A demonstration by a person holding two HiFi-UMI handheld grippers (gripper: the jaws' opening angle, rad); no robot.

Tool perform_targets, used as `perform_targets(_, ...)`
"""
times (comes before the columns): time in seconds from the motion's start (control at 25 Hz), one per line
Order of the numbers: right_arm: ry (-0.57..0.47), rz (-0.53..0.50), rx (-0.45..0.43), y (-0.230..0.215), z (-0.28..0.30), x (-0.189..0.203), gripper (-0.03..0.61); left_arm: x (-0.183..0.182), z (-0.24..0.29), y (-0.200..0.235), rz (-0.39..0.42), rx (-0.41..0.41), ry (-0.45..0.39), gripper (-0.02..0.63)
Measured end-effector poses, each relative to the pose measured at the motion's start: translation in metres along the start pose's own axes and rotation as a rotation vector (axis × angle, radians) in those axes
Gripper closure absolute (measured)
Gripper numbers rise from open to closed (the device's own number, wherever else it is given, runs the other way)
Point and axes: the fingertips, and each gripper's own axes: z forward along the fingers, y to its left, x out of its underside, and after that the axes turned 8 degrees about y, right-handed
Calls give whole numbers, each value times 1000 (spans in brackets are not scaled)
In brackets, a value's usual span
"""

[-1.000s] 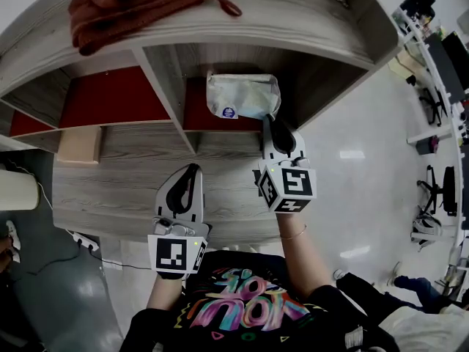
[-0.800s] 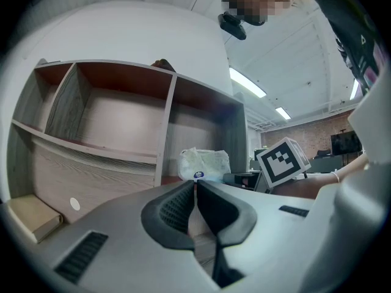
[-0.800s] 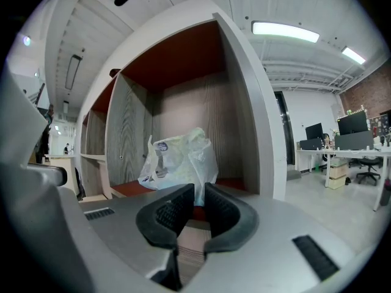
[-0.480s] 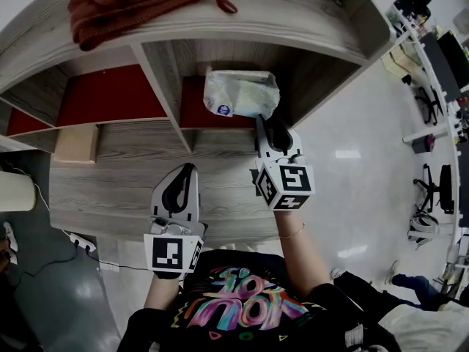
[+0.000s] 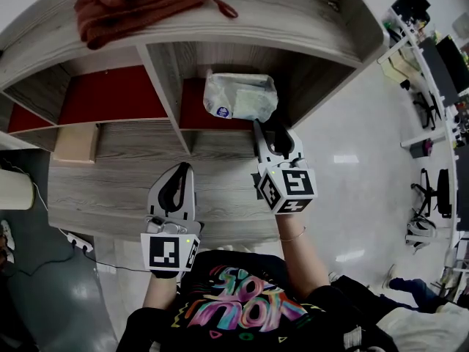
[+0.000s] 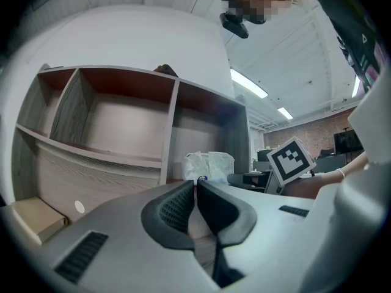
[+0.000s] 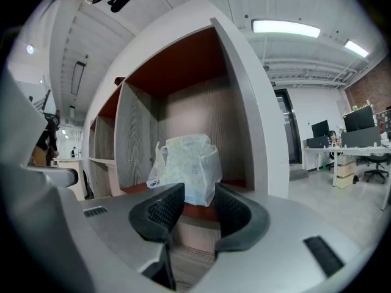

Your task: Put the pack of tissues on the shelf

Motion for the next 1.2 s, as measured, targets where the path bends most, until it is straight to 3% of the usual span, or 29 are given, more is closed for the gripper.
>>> perform_targets(0.4,-29,-4,-64,12,-16,-14,411,-12,-6,0,7,-16,-32,581)
perform_targets(0.84,-113,-83,-236,50,-76,-51,410,-35,-31,1,48,-45,-85,581)
perform_targets(1.0,-131,-92,-317,61,-97,-61,428,-39,-41,-3,58,-57,-93,581)
perform_targets(1.2,-147,-120,-357,61,-121,-63,480,-41,-50,-8,54,-68,-100,581)
